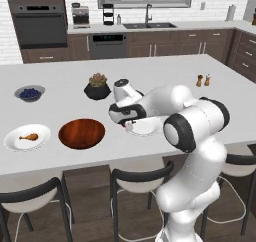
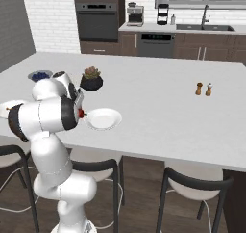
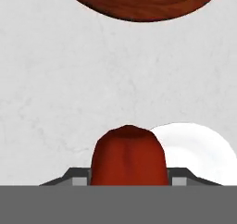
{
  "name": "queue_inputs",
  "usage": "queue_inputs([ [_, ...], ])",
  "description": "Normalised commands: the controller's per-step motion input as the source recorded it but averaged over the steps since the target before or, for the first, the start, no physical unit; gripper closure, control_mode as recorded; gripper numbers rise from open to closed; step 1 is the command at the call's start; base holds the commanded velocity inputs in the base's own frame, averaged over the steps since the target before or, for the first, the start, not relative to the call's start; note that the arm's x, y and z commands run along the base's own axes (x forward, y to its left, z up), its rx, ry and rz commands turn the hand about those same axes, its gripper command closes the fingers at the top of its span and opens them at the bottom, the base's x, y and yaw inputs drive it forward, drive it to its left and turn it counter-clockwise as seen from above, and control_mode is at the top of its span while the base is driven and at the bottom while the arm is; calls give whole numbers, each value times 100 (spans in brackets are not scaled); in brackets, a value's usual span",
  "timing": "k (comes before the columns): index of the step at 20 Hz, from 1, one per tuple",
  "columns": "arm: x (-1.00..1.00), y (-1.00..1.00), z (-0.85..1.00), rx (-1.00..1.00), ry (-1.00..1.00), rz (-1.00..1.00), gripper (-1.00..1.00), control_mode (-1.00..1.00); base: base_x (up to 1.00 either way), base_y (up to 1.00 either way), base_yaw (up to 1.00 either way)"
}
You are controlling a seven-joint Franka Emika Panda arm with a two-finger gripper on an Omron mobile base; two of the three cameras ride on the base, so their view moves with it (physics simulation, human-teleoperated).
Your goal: Pick the chicken drumstick and bell pepper from their plates and place them in the bowl. Then put the bowl in the fridge.
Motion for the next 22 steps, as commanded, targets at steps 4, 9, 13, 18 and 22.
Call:
queue_inputs([
  [4, -62, 94, 25, 16, -3, 0, 100, -100, 0, 0, 0],
  [9, -21, 80, 2, 14, -1, 1, 100, -100, 0, 0, 0],
  [13, 12, 61, 0, 4, 0, 1, 100, -100, 0, 0, 0],
  [18, 40, 59, 0, 0, 0, 0, 100, -100, 0, 0, 0],
  [22, 48, 55, 0, 0, 1, 3, 100, -100, 0, 0, 0],
])
